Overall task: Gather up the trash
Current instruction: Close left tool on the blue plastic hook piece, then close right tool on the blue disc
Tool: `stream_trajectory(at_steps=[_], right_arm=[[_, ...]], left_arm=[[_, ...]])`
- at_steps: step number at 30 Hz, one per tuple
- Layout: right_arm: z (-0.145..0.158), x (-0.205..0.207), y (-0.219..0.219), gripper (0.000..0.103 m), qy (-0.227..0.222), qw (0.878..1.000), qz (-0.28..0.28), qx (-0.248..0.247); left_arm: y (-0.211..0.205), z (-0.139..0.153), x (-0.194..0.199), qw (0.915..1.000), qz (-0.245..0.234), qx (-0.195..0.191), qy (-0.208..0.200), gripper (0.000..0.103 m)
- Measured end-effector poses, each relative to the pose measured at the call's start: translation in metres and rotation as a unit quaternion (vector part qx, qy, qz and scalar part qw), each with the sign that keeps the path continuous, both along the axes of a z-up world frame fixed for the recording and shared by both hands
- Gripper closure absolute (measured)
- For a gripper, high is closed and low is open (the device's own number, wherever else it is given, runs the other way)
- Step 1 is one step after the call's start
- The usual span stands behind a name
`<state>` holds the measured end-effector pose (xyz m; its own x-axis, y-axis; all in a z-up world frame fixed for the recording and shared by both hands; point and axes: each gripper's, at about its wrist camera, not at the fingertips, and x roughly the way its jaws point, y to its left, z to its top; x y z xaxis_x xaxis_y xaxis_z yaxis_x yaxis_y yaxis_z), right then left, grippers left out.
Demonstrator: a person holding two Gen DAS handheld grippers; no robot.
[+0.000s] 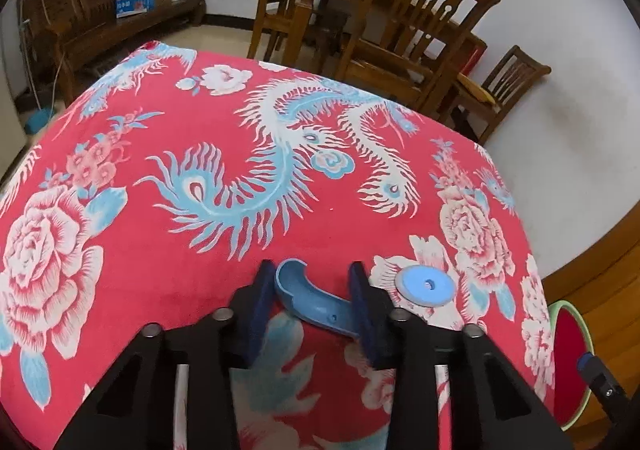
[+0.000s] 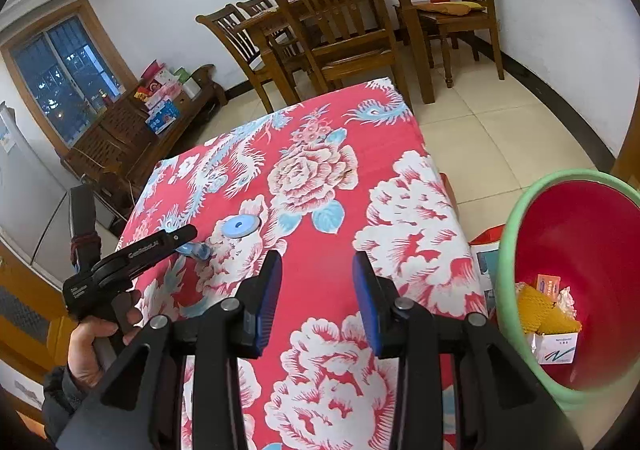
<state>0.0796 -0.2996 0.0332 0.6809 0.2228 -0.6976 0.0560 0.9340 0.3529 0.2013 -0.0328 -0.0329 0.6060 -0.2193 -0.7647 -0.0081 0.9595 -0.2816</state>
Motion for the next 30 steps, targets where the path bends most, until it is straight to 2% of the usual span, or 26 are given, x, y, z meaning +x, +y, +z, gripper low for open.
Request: stream_trajectory(at_steps=[1,2,3,17,23,30], right_arm=[[-0.001,0.001,0.001,0.064,0.001,1.0,0.001,-0.001],[-0.001,0.003,0.003,0.064,0.002,1.0,0.003,-0.003],[-0.002,0.004,0.004,0.064,0.003,1.0,0.004,-0.004],[-0.013,0.047,0.058,0.064,0.028,0.997,0.06,-0.035],[-0.02,0.073,0.094,0.061,0.035,0.994,0.094,-0.043],[-0.036,0.101,0.124,0.06,0.054,0.99,0.103,-0.074]], left_arm=[[0.0,-0.001,0.001,1.0,-0.002,0.001,0.0,0.077],[0.001,-0.001,0.001,1.0,-0.004,0.002,0.0,0.088],[0.001,-0.002,0.002,1.0,-0.009,-0.001,0.001,0.089],[0.026,0.016,-0.006,0.9986,-0.035,-0.015,-0.037,0.09],[0.049,0.023,-0.012,0.9987,-0.025,-0.01,-0.043,0.09],[0.073,0.02,-0.016,0.9992,-0.003,-0.011,-0.039,0.09]])
